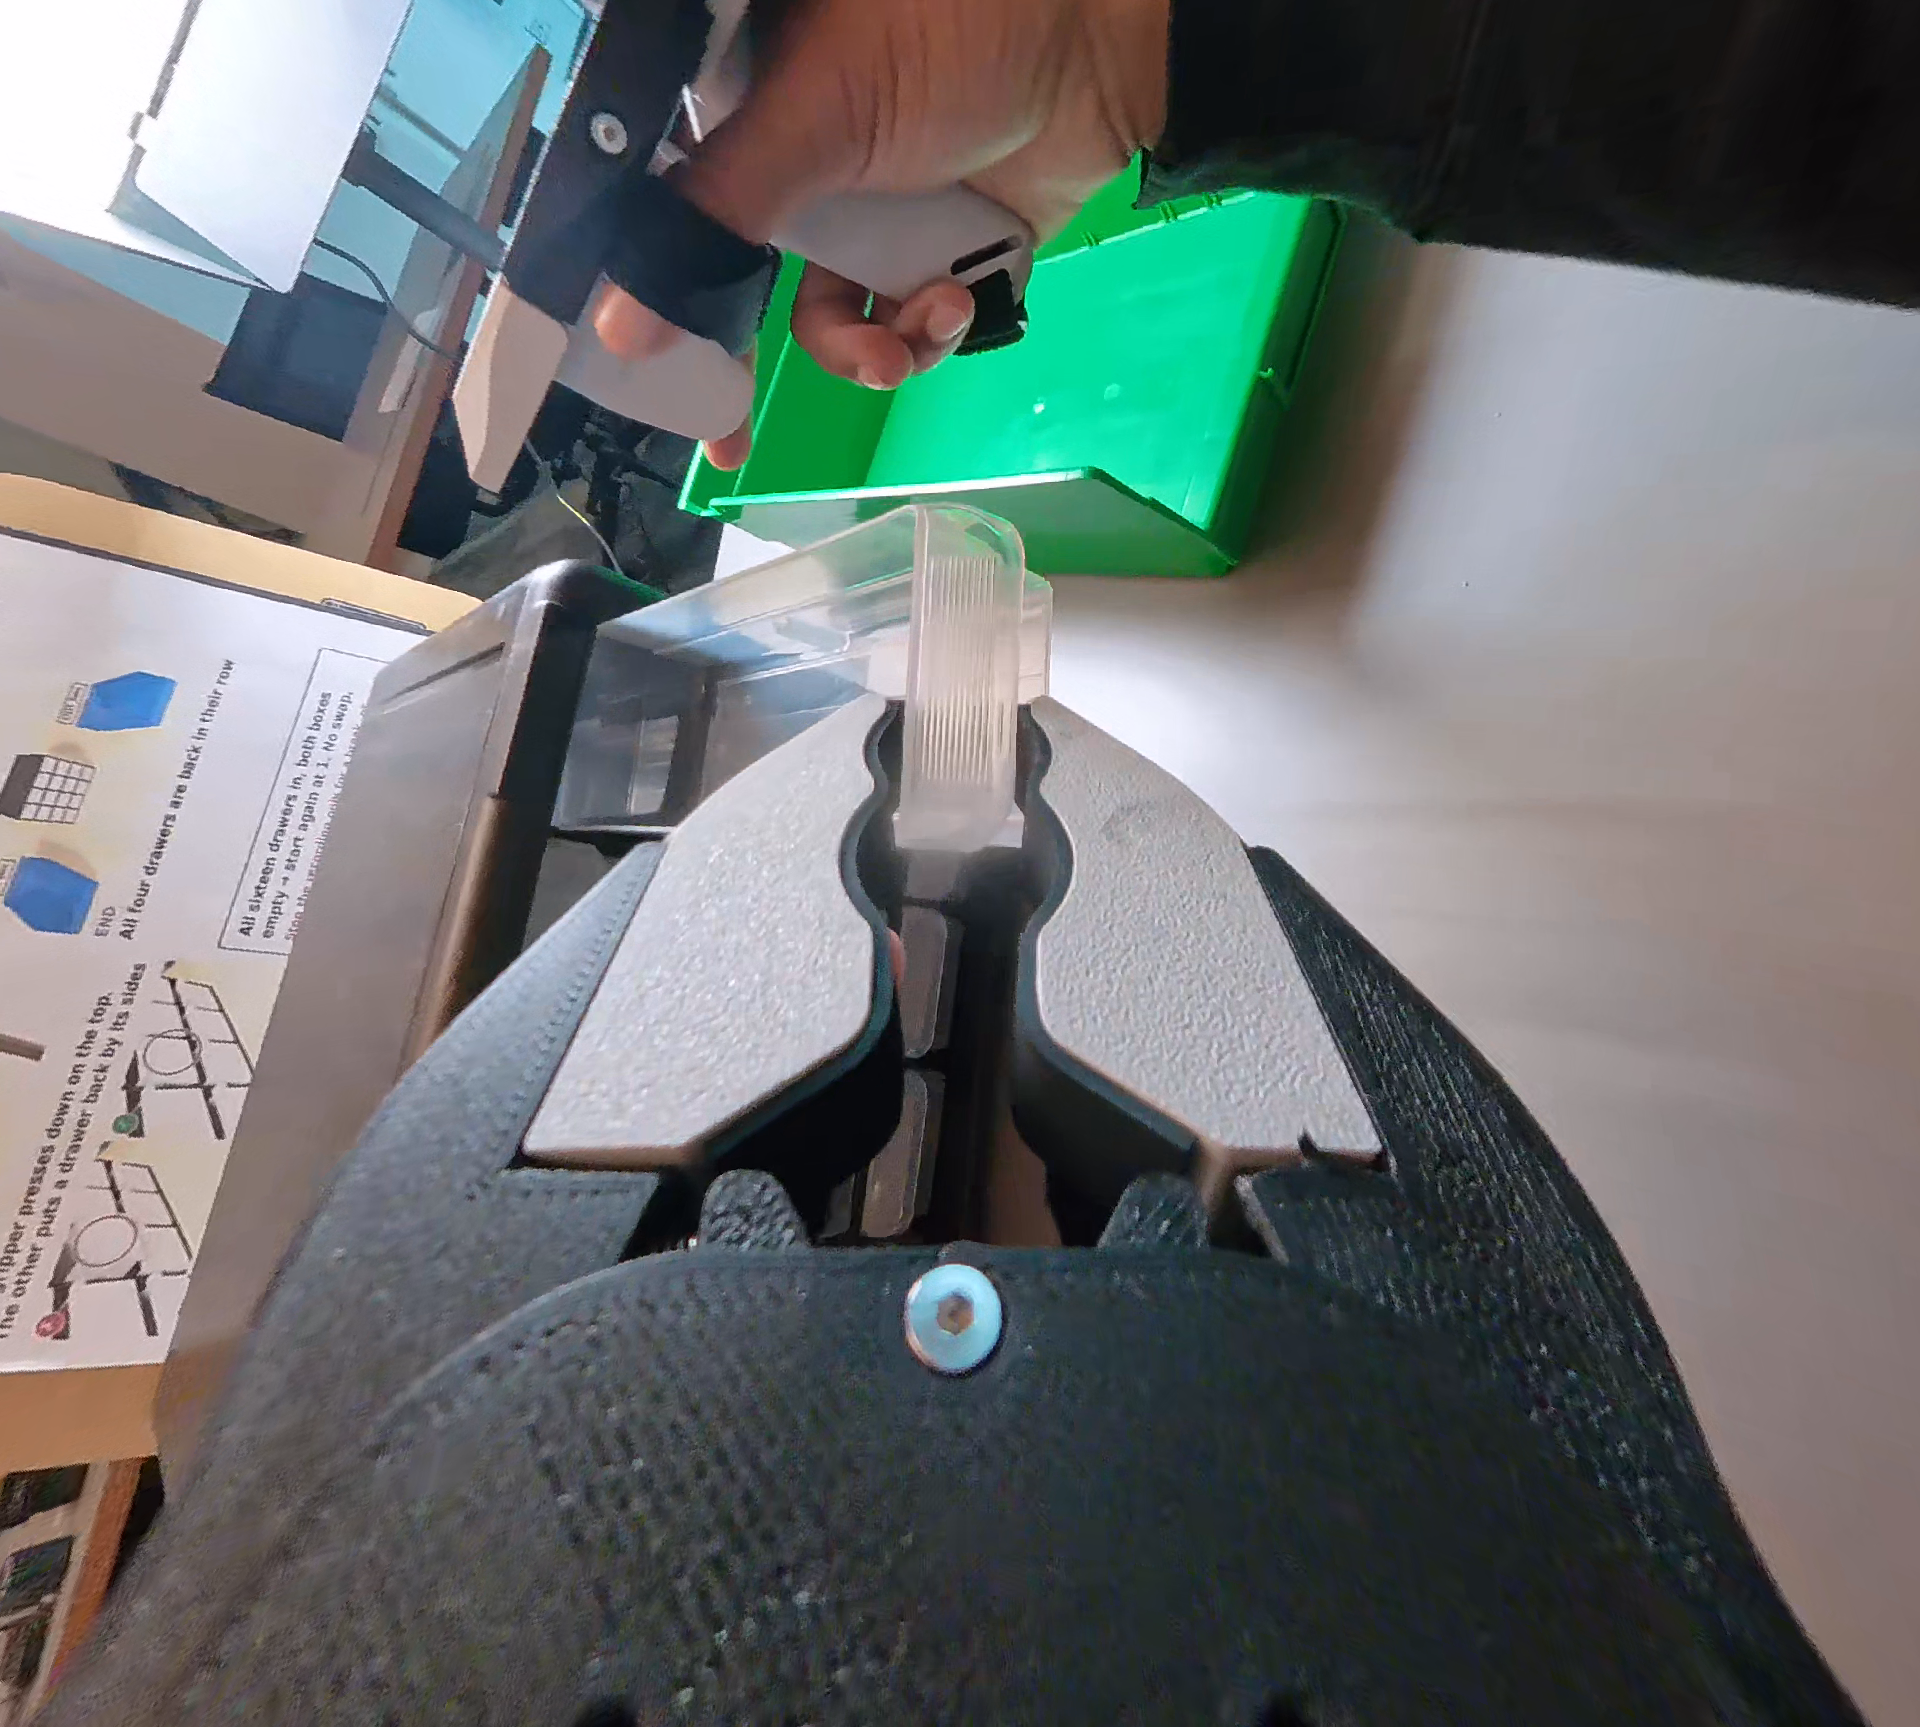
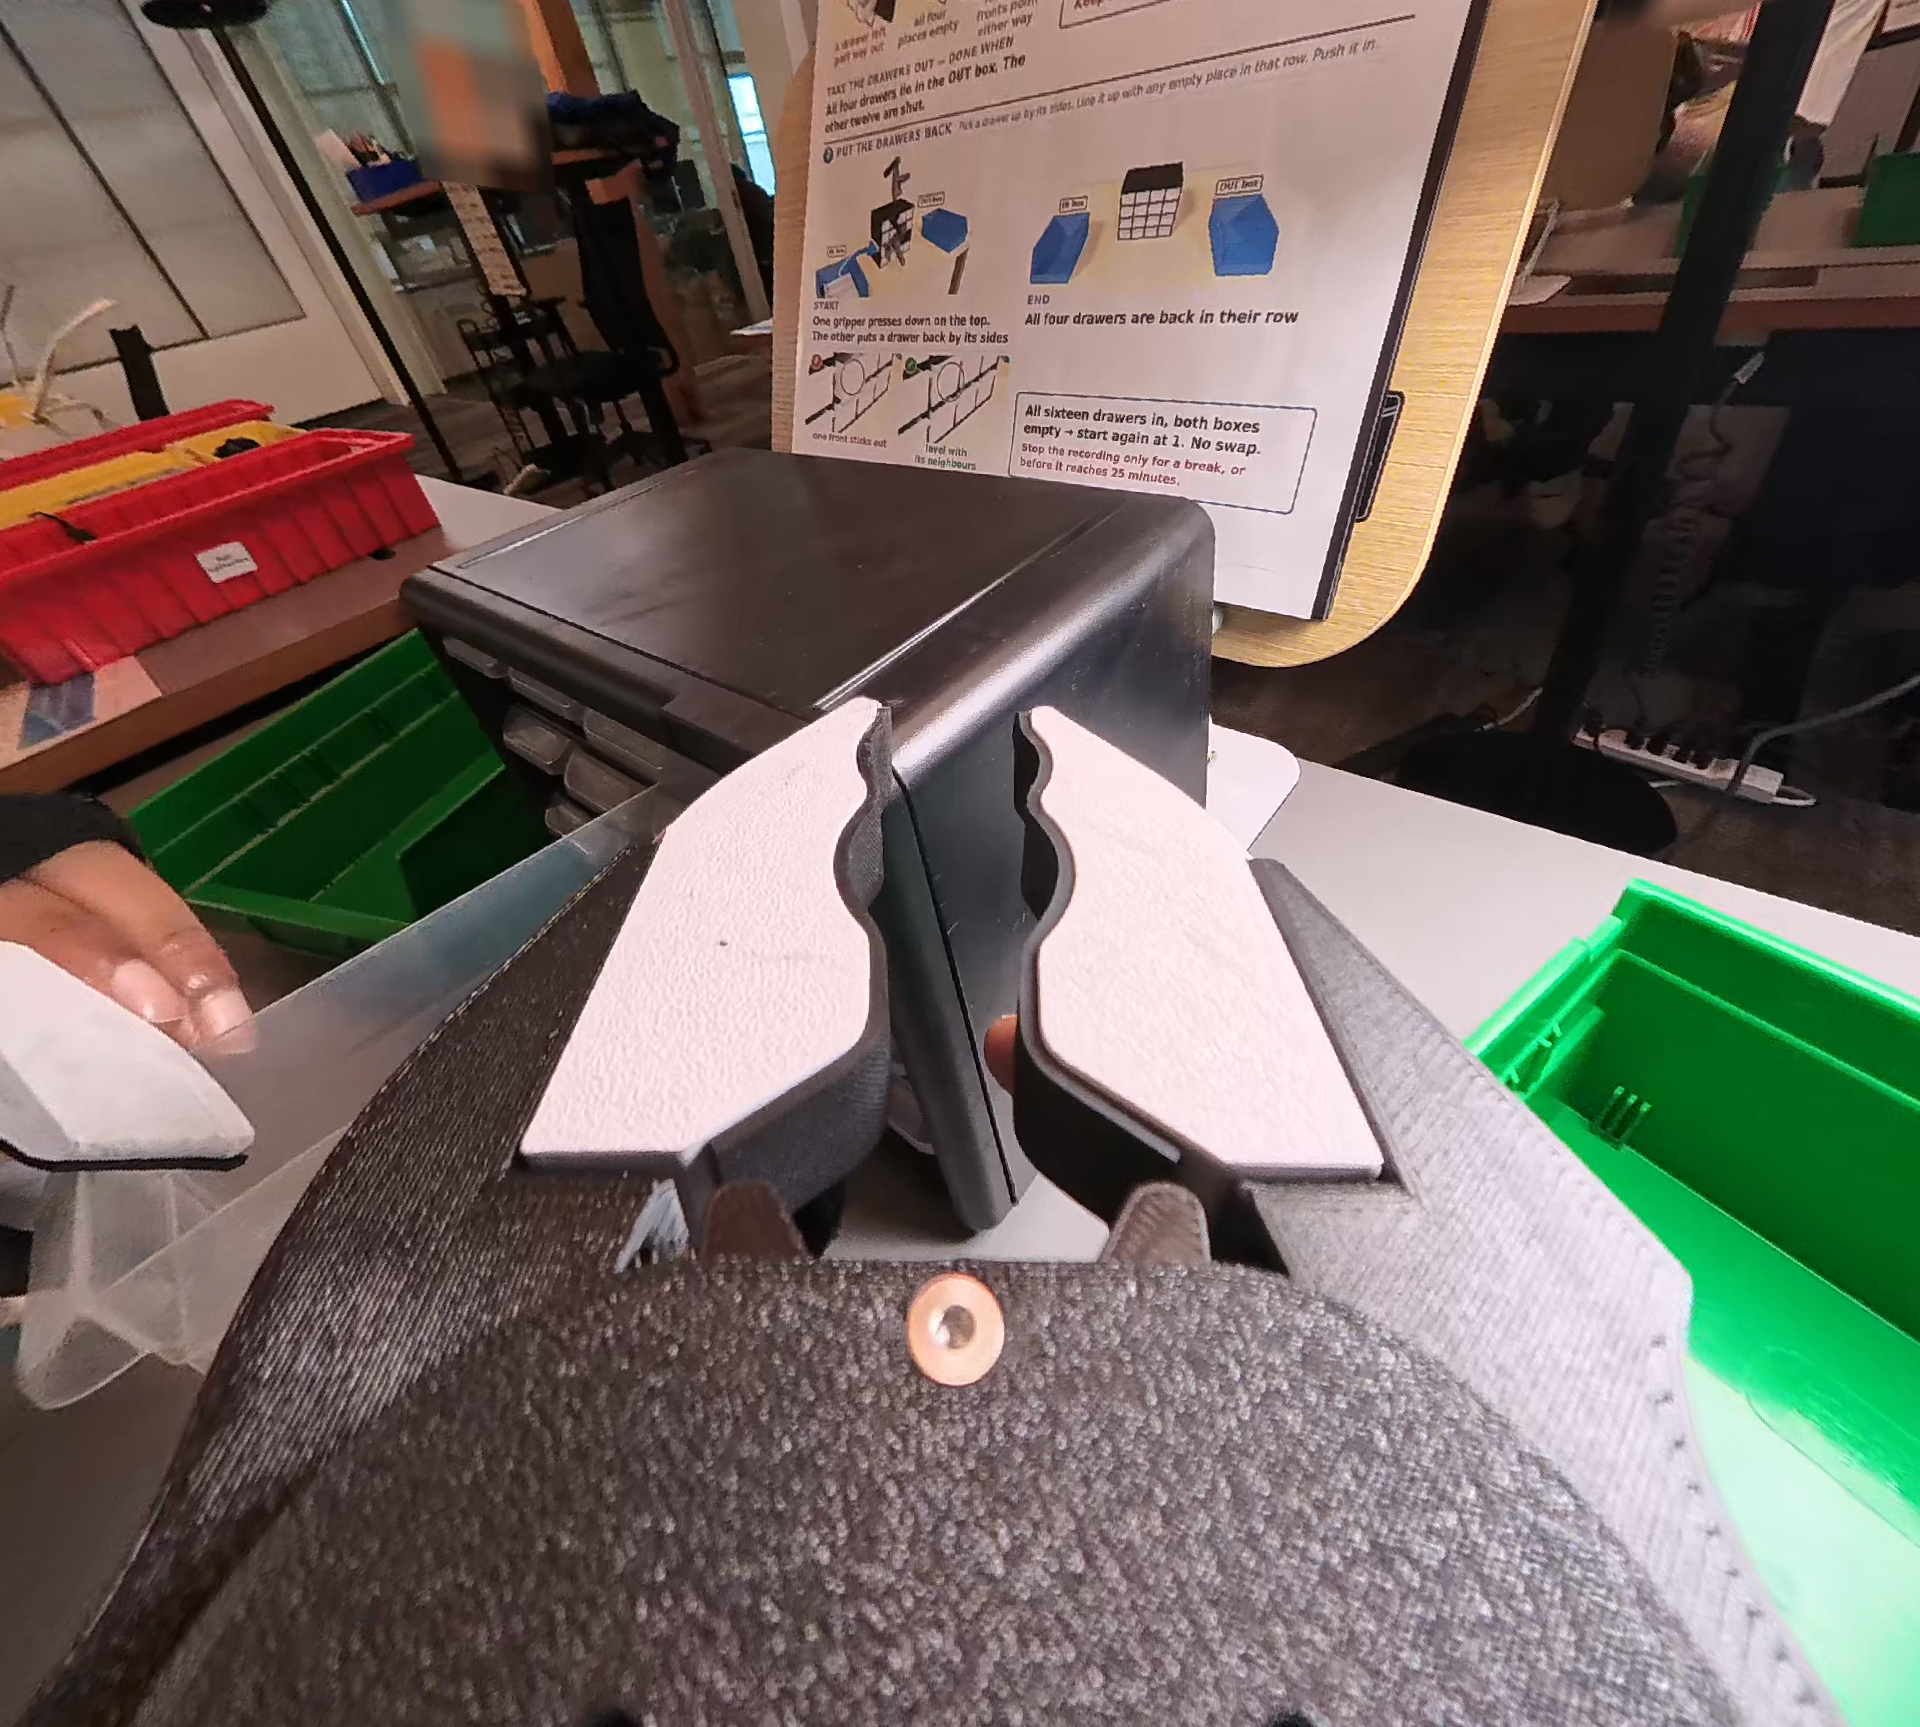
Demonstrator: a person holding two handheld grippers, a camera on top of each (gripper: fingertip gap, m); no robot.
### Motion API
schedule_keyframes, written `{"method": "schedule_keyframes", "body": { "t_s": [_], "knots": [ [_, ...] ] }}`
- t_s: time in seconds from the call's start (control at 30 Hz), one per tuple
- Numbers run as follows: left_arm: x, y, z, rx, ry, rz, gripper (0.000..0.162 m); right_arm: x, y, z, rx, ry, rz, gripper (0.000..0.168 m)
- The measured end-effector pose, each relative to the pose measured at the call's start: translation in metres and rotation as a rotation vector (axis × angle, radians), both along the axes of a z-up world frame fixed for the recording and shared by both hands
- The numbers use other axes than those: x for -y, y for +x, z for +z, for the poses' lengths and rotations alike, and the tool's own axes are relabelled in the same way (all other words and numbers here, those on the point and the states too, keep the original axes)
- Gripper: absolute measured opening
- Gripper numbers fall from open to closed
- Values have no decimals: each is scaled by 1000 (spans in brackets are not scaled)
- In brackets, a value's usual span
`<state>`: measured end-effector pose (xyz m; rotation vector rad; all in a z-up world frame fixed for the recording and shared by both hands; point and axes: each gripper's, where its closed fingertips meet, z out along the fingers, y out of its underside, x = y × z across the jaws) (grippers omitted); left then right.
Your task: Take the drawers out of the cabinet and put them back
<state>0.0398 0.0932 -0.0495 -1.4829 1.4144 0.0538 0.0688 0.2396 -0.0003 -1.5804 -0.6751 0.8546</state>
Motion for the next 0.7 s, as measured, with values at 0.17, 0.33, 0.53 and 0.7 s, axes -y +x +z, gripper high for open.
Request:
{"method": "schedule_keyframes", "body": {
  "t_s": [0.17, 0.33, 0.53, 0.7],
  "knots": [
    [2, -11, -16, -172, 16, -26, 20, 1, -4, -1, 5, 8, 15, 22],
    [2, -12, -16, -224, 32, -48, 20, 6, -23, 3, 45, 86, 23, 22],
    [0, -2, -1, -140, 65, -49, 20, -5, -40, -12, 163, 118, -26, 24],
    [1, 0, -2, -67, 43, -71, 20, -8, -42, -12, 189, 117, -6, 20]
  ]
}}
